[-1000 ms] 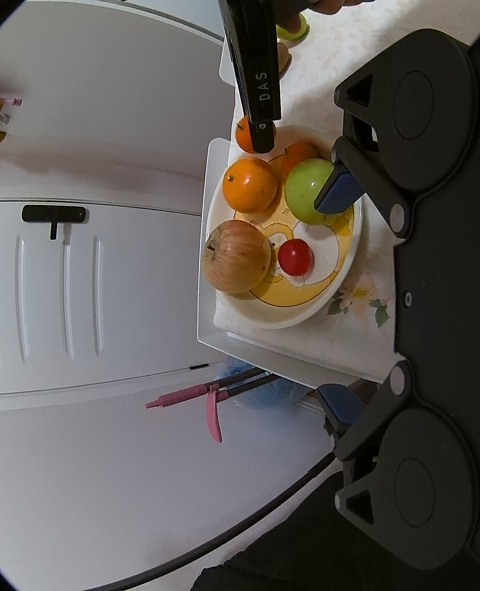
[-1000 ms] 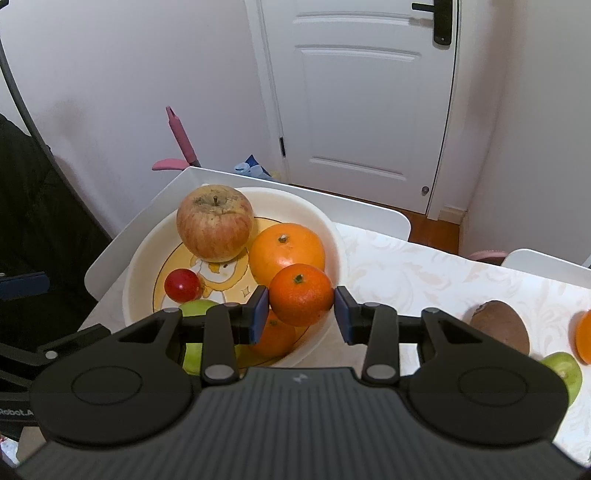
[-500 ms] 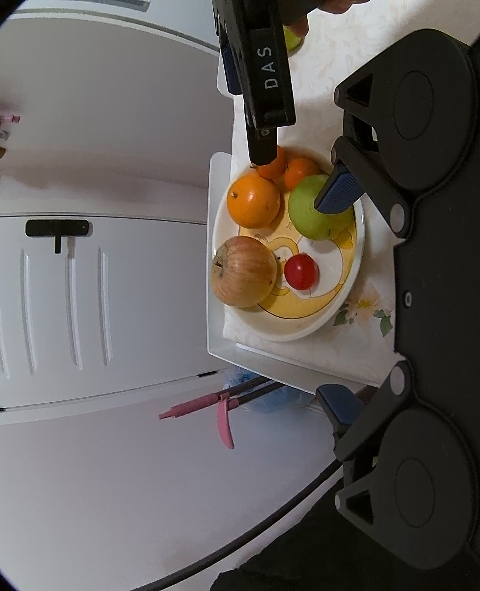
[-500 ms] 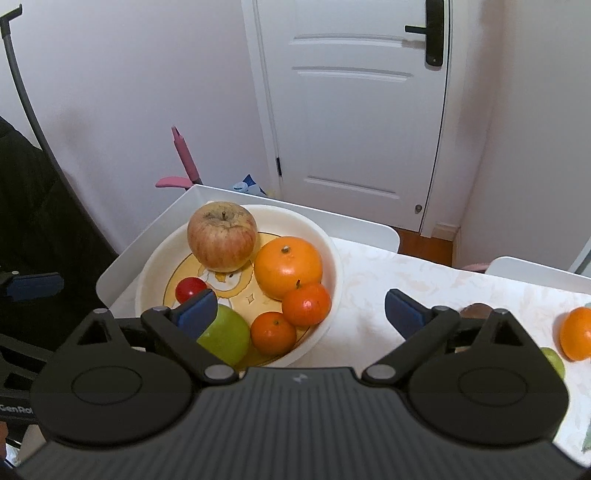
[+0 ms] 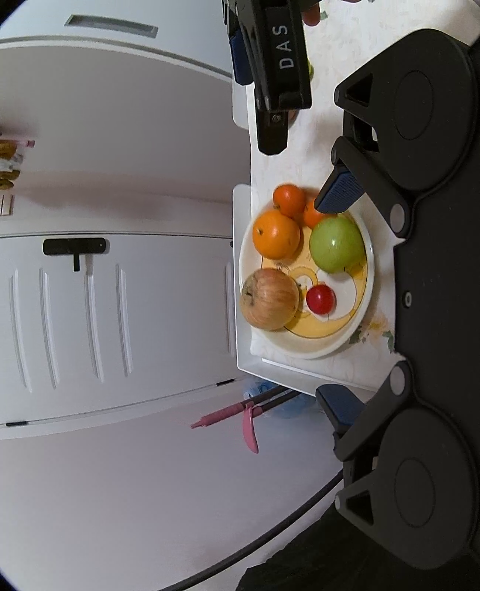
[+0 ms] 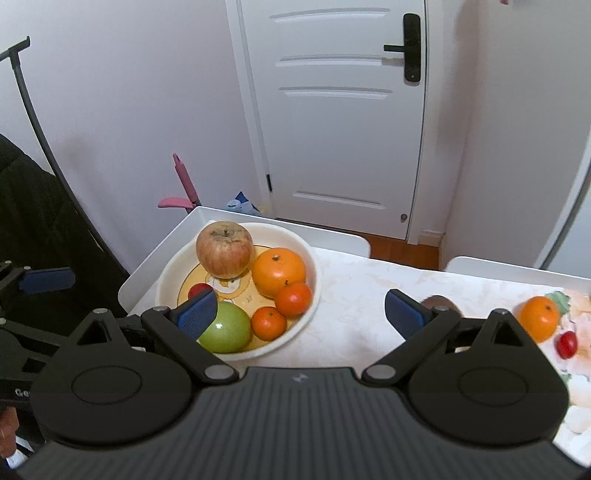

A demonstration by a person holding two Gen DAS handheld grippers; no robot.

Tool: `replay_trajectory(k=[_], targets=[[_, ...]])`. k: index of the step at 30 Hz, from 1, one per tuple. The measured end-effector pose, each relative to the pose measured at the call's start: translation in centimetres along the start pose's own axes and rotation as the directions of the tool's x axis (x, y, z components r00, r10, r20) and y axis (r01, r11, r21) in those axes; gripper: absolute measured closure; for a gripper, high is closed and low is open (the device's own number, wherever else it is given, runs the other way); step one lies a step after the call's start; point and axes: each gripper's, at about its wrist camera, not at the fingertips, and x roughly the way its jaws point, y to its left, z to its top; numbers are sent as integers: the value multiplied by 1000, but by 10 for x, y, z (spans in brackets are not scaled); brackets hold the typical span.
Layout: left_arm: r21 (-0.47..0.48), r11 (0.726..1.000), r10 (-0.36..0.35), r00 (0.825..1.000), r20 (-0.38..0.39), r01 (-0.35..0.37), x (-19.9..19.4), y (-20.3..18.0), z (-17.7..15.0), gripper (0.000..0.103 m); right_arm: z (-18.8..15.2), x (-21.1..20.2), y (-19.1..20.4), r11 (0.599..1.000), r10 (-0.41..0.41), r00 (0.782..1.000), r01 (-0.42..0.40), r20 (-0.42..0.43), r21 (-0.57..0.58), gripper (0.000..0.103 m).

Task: Organize fruits
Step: 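Withdraw both open tools from the bowl toward the remaining fruit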

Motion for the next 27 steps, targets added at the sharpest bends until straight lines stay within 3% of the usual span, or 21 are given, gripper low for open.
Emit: replay_trajectory(k=[18, 27], targets=[[14, 998, -64, 997, 44, 64, -23, -96, 25, 2, -15, -86, -117, 991, -108, 993, 104, 41, 83, 0], [1, 998, -65, 998, 2, 65, -5, -150, 35, 2, -23, -95, -185, 987, -126, 992, 124, 19, 106, 0]])
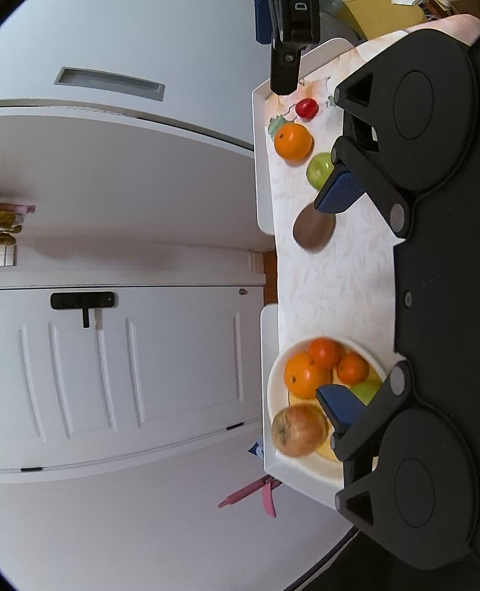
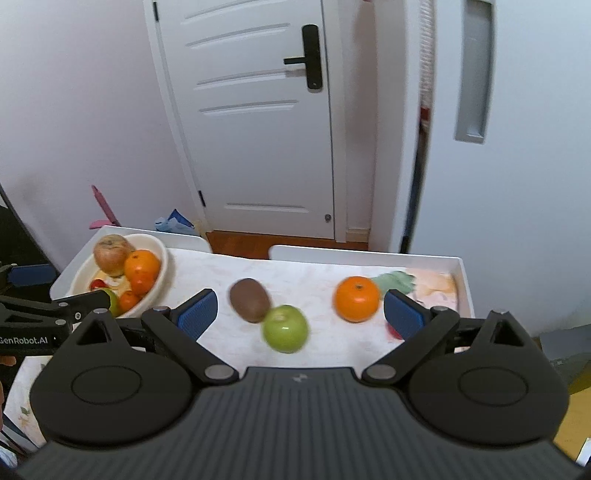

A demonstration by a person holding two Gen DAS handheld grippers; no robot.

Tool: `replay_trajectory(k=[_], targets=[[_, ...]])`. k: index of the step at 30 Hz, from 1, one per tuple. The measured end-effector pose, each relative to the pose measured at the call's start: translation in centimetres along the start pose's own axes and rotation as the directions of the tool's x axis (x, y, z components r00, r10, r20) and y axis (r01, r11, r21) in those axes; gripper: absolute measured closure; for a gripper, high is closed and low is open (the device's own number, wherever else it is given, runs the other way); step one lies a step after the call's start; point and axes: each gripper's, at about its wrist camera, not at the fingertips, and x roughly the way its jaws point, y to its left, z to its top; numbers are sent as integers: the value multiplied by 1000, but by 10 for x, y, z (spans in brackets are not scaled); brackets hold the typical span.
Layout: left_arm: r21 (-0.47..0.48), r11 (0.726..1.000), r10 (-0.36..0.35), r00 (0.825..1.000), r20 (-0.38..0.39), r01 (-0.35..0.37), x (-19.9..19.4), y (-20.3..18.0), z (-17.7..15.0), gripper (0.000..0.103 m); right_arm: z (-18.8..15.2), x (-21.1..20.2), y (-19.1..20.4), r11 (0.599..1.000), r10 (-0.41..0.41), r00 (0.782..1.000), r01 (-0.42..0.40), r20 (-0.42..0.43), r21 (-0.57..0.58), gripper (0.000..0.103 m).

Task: Organize fruits
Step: 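Withdraw both open tools from the bowl toward the remaining fruit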

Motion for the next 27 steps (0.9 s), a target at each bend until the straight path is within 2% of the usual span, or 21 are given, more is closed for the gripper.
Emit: replay_trajectory(k=[14, 27], targets=[[-32, 997, 63, 996, -69, -65, 58, -55, 8, 2, 4, 48, -73, 999, 44, 997, -45, -57, -19, 0], [-31, 998, 48, 991, -123, -52, 108, -102, -5, 3, -13, 101, -109, 996, 74, 988, -79, -134, -38, 2]])
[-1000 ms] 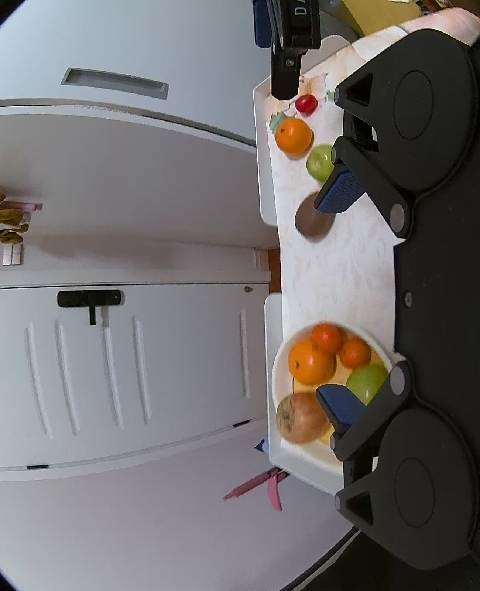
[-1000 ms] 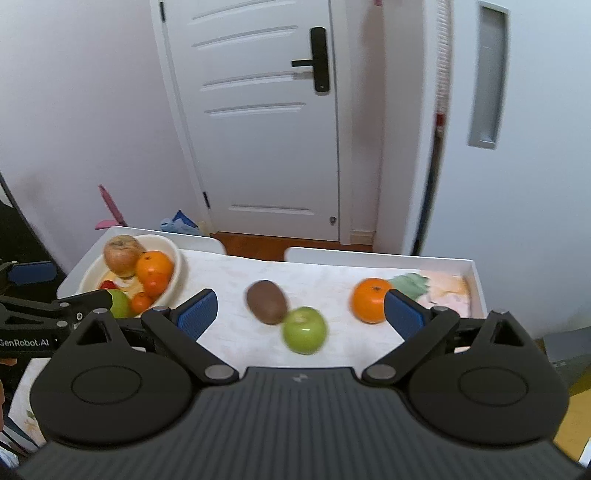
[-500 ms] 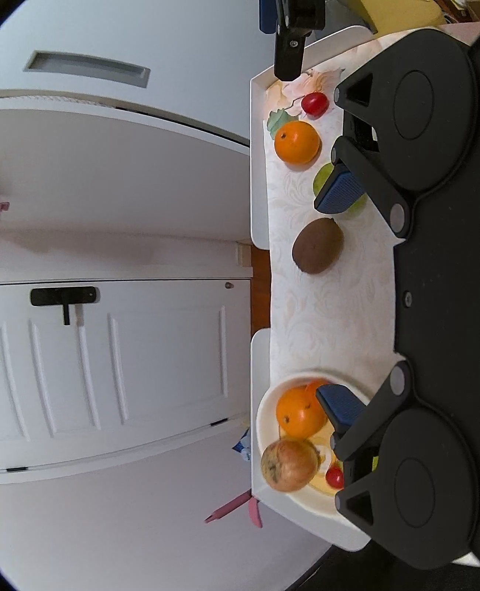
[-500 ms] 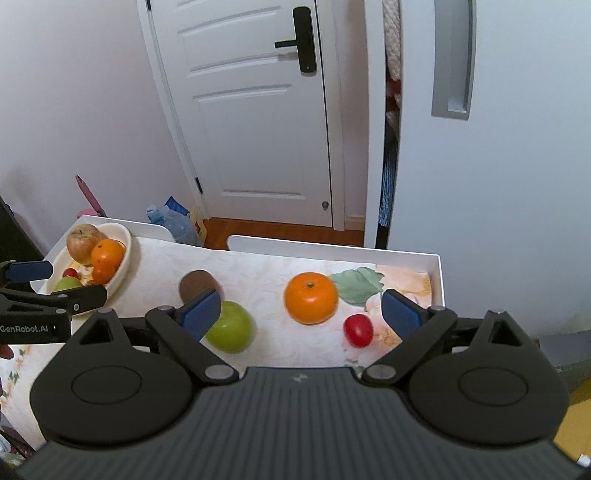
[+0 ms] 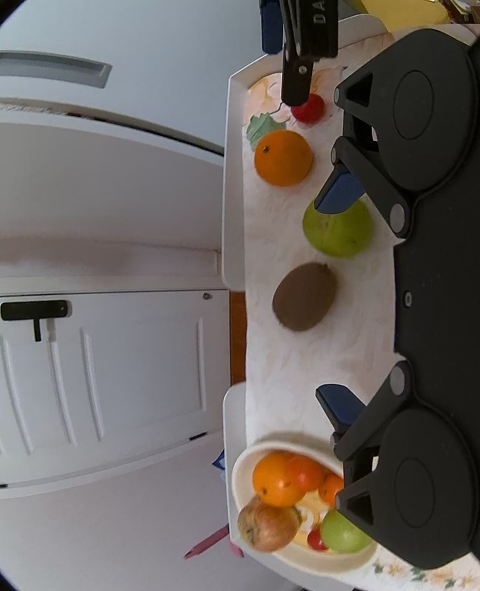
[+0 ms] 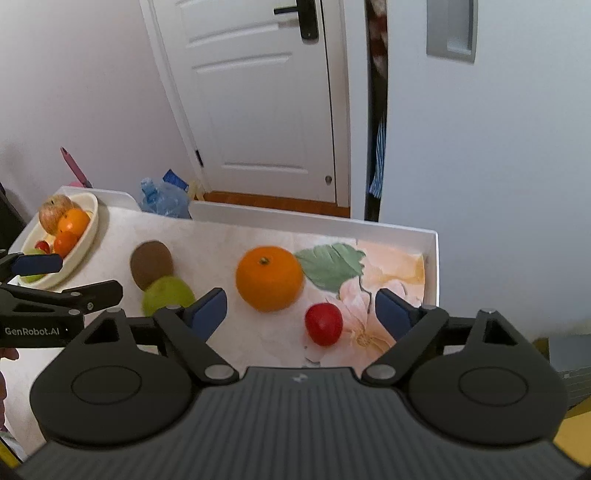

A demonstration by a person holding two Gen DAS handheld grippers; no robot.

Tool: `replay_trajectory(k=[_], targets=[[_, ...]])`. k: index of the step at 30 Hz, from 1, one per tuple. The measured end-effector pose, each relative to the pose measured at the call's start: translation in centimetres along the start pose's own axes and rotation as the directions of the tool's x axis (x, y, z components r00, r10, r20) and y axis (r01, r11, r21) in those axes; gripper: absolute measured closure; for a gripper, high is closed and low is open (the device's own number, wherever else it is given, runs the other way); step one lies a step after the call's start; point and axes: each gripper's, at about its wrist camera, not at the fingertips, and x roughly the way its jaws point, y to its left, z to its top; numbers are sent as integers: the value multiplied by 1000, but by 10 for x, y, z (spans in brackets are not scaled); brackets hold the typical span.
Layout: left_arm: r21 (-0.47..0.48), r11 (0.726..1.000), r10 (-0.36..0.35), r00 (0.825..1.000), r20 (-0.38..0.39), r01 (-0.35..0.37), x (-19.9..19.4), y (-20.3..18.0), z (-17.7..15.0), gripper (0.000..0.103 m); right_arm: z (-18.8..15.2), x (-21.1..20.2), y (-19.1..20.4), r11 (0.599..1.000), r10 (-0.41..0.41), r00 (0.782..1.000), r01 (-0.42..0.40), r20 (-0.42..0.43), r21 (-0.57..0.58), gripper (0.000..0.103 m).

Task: Organize fruits
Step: 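Withdraw both open tools from the bowl toward the remaining fruit, then grasp the second green apple with the left tool while the right tool grasps the red tomato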

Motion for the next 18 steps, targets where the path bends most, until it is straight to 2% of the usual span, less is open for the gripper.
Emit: replay_trajectory(k=[9, 11, 15, 18], targets=[[10, 1000, -24, 999, -25, 24, 18, -26, -7, 5, -9, 17, -17, 1000, 12, 999, -12, -30, -4, 9], [13, 999, -32, 999, -29, 33, 20, -30, -8, 11, -11, 19, -19, 1000, 13, 999, -13, -34, -1, 10], [20, 999, -46, 998, -39, 47, 26, -38, -11, 13, -13, 22, -22, 1000, 21, 999, -21, -42, 1, 13], [27, 998, -56, 997, -51, 57, 31, -45, -12, 24, -15, 25, -23, 1000, 28, 998, -28, -48, 1, 18]])
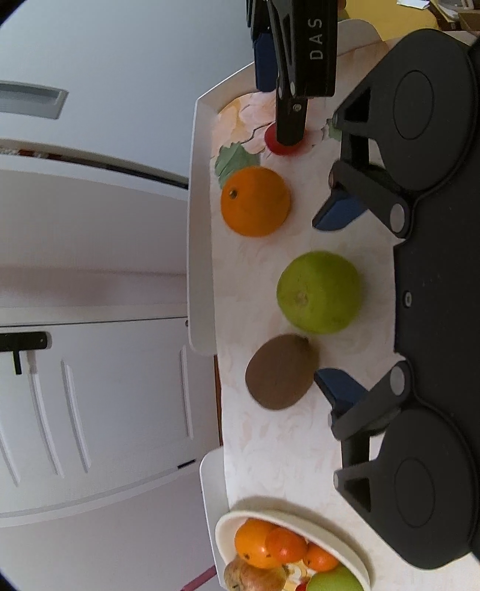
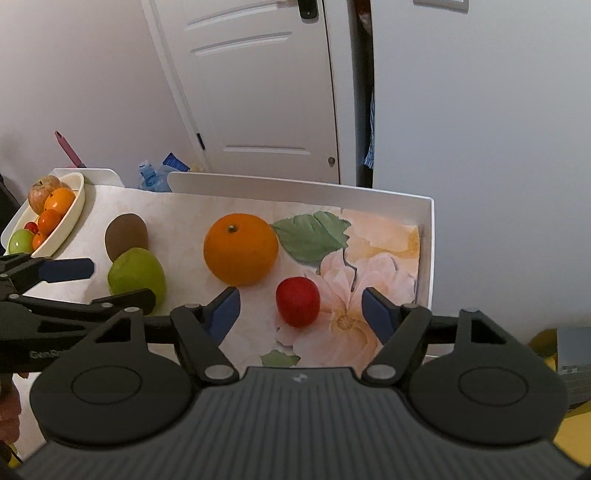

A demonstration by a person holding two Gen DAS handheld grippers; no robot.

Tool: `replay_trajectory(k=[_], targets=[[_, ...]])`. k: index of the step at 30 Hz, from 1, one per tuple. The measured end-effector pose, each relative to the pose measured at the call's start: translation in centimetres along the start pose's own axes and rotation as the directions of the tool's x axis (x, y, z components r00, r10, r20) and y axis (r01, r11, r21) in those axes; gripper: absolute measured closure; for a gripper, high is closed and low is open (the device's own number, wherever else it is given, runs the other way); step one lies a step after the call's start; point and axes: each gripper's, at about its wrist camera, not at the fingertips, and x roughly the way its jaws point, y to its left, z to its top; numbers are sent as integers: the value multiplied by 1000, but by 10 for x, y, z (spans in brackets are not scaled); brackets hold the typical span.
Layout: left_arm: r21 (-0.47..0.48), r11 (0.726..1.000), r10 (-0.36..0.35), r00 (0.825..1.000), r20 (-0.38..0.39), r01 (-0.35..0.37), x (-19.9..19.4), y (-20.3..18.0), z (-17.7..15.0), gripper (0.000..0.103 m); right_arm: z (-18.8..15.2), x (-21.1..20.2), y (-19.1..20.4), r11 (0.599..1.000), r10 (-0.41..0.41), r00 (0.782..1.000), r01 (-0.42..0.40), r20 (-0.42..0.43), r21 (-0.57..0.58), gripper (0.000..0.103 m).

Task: Organize fruits
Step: 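Grasp the second green apple with the left tool while the right tool grasps the red tomato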

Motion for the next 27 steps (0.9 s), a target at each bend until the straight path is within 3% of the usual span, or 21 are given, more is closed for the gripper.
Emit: replay_trajectory(k=[10, 16, 27], targets=[[11, 1000, -1, 1000, -5, 1, 16, -11, -1, 30, -5, 12, 0, 1000, 6, 1000, -6, -7, -11, 25], [6, 999, 32, 999, 3, -32, 20, -9, -1, 45, -8, 18, 3, 1000, 11, 1000, -12, -16, -27, 32], [20, 999, 24, 1000, 19, -25, 14, -7, -9, 46, -9, 23, 5, 999, -1, 1000, 1, -11, -38, 46]])
